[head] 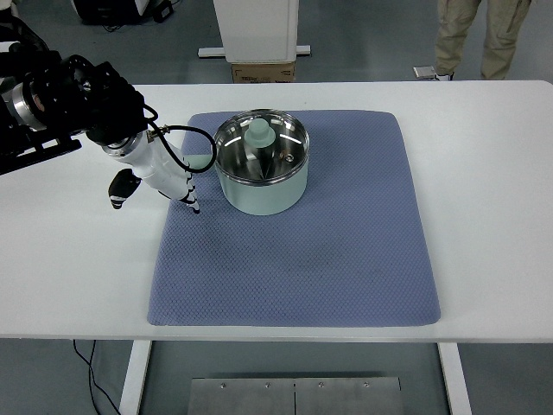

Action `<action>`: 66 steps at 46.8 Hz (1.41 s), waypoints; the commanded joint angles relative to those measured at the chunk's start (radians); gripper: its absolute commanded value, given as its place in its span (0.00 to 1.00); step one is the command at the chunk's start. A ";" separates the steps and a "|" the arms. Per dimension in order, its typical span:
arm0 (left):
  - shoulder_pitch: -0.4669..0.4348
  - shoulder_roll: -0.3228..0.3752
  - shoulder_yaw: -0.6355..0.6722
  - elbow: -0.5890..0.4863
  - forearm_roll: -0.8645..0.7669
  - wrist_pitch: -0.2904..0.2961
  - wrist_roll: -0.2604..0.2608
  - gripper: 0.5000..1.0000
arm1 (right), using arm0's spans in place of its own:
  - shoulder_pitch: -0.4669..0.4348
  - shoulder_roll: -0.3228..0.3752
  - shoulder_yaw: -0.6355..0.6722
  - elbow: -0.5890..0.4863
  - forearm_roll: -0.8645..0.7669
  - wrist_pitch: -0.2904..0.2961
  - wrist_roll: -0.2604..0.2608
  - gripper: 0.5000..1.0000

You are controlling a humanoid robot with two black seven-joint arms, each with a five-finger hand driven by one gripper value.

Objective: Rotate green pot handle

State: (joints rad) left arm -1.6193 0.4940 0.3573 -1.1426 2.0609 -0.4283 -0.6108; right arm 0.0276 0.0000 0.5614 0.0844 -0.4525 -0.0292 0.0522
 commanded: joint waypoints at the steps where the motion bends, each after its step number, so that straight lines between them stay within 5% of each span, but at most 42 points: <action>1: -0.001 0.000 0.000 0.006 -0.001 0.002 0.000 1.00 | 0.000 0.000 0.000 0.000 0.000 0.000 0.000 1.00; 31: -0.001 -0.002 0.003 0.020 -0.001 0.010 0.000 1.00 | 0.000 0.000 0.000 0.000 0.000 -0.002 0.000 1.00; 44: -0.007 0.000 0.002 -0.104 -0.061 -0.004 0.000 1.00 | 0.000 0.000 0.000 0.000 0.000 0.000 0.000 1.00; 66: 0.012 -0.018 -0.038 -0.183 -0.404 -0.030 0.000 1.00 | 0.000 0.000 0.000 0.000 0.000 0.000 0.000 1.00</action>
State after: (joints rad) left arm -1.6158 0.4781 0.3280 -1.3242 1.7222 -0.4598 -0.6109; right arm 0.0276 0.0000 0.5614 0.0844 -0.4525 -0.0292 0.0523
